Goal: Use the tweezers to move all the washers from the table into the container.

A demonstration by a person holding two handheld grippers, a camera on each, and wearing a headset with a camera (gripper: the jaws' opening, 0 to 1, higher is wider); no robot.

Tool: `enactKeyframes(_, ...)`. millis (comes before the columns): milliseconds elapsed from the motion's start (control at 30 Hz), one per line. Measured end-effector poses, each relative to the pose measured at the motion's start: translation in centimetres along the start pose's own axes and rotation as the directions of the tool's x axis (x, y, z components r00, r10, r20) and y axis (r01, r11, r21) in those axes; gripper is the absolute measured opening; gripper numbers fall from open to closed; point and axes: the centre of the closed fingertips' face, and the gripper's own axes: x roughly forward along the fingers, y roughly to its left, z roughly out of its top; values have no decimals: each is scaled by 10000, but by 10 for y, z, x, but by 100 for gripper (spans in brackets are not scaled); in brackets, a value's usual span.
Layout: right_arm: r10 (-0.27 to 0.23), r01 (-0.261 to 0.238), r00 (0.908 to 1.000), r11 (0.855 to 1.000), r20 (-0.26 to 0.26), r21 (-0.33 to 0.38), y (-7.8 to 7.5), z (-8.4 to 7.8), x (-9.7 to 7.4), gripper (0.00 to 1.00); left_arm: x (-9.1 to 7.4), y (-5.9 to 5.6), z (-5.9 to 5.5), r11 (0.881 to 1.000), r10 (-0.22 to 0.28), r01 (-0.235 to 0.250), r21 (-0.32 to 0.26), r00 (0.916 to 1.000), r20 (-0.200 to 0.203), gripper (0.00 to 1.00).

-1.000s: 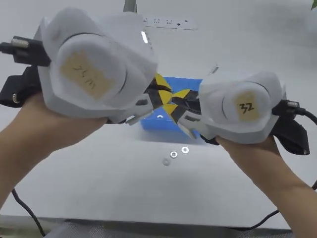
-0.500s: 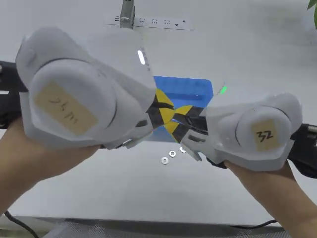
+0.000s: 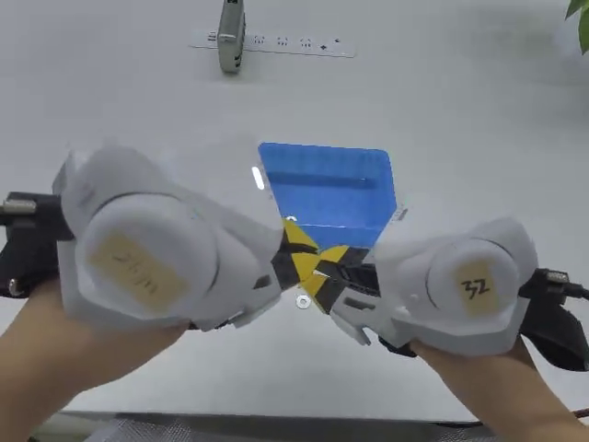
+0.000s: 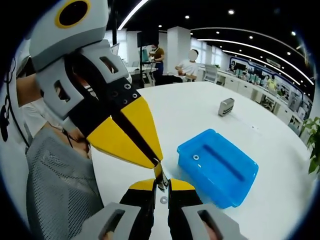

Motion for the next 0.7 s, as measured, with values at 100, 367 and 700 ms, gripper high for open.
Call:
enactKeyframes(100, 25, -25, 10000, 10000, -64, 61, 1, -3, 3, 5, 3, 0, -4, 10000, -15, 15, -76, 10000, -38, 0)
enactKeyframes(367, 203, -197, 9989, 9997, -411, 134, 0, -13, 9, 5, 7, 0, -15, 9979, -64, 59, -641, 10000, -75, 0)
enactKeyframes(700, 289, -280, 9984, 9994, -485, 197, -1, -19, 13, 5, 12, 0, -20, 9959, 19, -31, -904, 9999, -135, 0)
